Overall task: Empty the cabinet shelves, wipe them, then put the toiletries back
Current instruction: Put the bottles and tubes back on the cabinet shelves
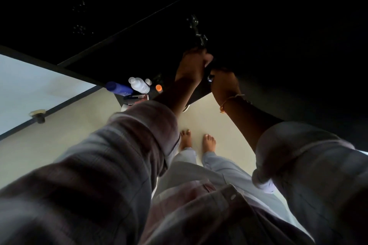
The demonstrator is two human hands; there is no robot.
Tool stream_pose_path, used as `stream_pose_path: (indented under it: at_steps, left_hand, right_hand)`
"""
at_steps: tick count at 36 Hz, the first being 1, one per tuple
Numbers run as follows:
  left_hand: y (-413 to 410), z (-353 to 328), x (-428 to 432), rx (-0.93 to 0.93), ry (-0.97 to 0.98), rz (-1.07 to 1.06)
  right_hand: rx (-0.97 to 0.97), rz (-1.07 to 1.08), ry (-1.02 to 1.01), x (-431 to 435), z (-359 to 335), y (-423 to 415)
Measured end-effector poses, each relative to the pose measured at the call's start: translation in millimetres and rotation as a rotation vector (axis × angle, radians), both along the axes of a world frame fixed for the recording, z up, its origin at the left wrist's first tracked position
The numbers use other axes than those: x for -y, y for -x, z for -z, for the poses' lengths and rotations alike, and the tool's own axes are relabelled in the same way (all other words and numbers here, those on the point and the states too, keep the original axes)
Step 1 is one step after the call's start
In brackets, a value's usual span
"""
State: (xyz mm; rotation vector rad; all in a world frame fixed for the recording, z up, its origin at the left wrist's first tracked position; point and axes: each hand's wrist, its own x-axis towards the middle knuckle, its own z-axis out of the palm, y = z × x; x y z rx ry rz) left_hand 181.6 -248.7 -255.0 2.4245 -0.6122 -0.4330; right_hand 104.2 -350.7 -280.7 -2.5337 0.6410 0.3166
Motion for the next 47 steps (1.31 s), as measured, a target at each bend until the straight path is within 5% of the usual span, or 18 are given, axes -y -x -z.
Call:
stream_pose_path:
  at_steps: [16,31,36,47]
  left_hand:
    - [-5.3,7.8,-0.1,-0.093,0.065,-0.168]
    - [86.3,-7.3,-39.8,0.085,0.192,-0.22]
    - [120.9,9.2,-87.7,0.14,0.109,-0.35]
    - [117.1,3.0,-159.9,0.198,0.075,-0.826]
  right_hand:
    - [0.009,-0.091,0.055,-1.6,-1.0,1.0]
    - [0.196,-0.235,0.08,-22.3,-39.4,38.2]
    - [0.188,-0.425,0.188,-46.4,-36.2,36.4]
    - [0.134,-0.583,0.031,-103.5,-17.6,0.4]
